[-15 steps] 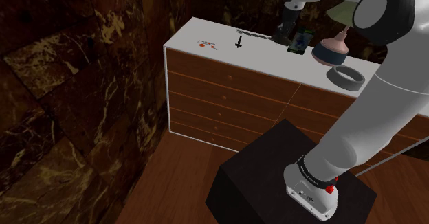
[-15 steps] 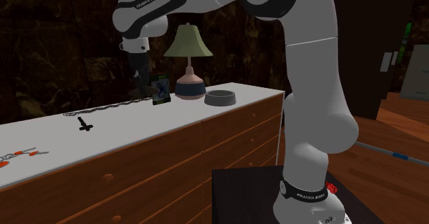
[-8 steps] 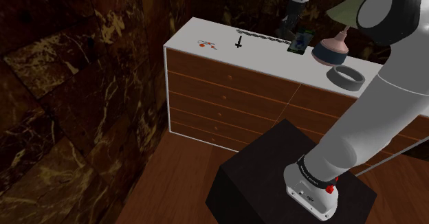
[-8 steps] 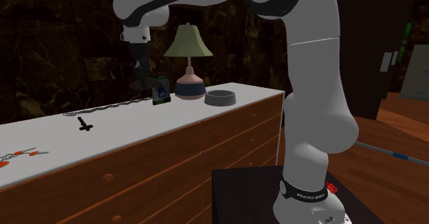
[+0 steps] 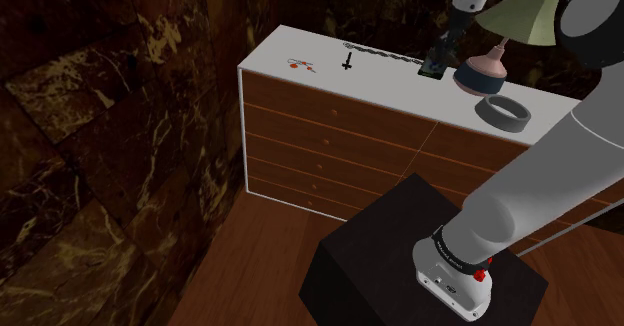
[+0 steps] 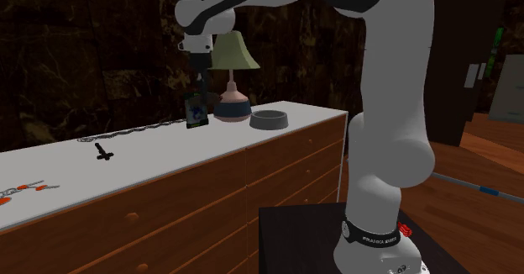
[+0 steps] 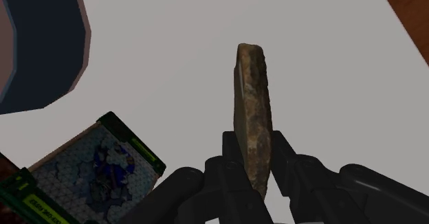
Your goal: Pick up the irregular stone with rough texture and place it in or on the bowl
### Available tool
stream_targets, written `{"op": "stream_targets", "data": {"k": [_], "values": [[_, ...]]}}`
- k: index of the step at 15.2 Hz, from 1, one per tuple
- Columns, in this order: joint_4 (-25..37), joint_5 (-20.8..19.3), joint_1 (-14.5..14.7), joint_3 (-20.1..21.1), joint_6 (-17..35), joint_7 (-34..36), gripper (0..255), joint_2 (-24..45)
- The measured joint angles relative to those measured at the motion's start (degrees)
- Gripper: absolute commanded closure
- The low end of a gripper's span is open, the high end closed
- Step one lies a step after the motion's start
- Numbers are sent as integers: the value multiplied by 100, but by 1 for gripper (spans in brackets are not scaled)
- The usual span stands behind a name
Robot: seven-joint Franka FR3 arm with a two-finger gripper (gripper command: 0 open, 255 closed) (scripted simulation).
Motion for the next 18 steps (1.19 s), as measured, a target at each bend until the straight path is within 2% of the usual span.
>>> {"op": "stream_targets", "data": {"k": [9,18], "values": [[-686,-316,-499,-516,149,-910,255,-710],[-799,-357,-1019,-1218,293,-2095,255,-823]]}}
